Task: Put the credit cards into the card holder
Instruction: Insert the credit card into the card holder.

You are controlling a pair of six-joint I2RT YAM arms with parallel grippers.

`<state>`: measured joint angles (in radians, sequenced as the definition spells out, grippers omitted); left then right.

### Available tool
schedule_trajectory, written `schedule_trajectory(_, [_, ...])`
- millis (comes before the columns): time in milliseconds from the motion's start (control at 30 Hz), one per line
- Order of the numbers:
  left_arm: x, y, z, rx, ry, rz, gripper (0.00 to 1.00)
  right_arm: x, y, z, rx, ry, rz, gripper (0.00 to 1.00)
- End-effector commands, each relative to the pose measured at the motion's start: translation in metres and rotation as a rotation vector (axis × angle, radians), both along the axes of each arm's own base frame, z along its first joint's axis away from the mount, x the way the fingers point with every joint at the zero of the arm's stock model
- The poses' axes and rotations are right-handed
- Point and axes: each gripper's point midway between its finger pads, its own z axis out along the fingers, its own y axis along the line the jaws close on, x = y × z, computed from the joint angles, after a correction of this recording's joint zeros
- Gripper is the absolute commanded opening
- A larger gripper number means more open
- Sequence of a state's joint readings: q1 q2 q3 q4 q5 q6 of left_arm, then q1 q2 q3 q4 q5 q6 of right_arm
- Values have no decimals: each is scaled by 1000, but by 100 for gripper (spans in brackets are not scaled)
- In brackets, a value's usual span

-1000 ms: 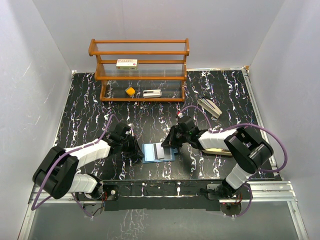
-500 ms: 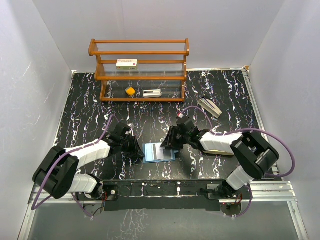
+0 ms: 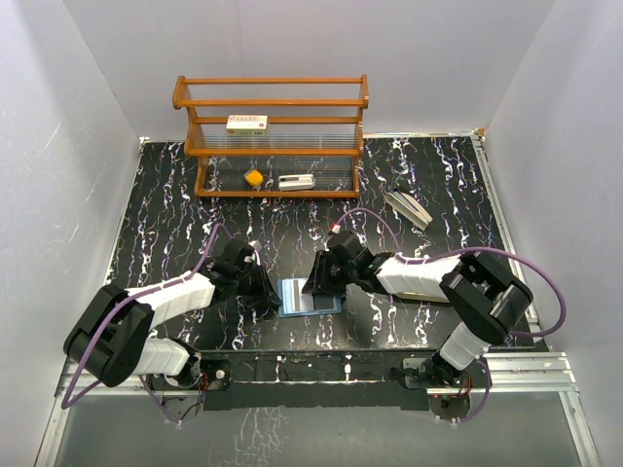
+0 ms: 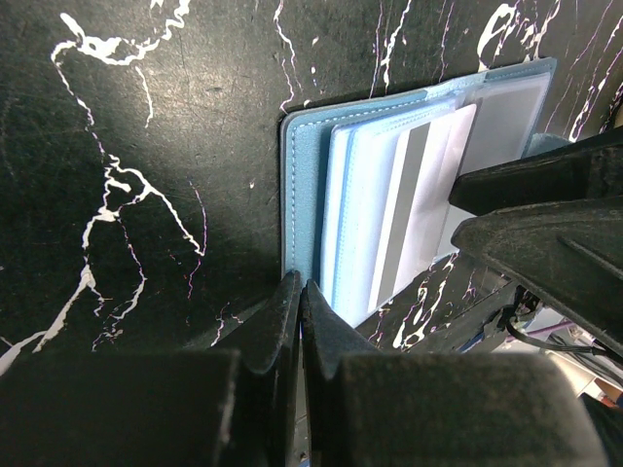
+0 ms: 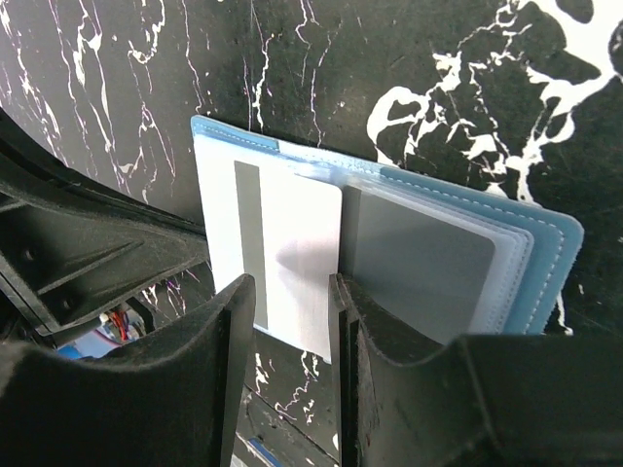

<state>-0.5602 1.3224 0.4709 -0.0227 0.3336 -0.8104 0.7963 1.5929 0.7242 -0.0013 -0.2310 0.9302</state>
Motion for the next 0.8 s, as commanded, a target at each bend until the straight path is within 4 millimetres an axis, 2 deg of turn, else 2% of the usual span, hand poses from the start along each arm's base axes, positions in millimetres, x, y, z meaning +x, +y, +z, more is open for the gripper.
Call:
schedule_trajectory(0, [-8, 5, -9, 25, 27, -5, 0, 8, 12, 8, 12, -34, 4, 35])
schedule_trajectory(433, [-7, 4, -9, 21, 24, -10, 0, 4, 32, 21, 98, -55, 72, 36])
schedule_trajectory(767, [-3, 3, -3, 26, 12, -13, 0, 5, 30, 31, 79, -78, 80, 36])
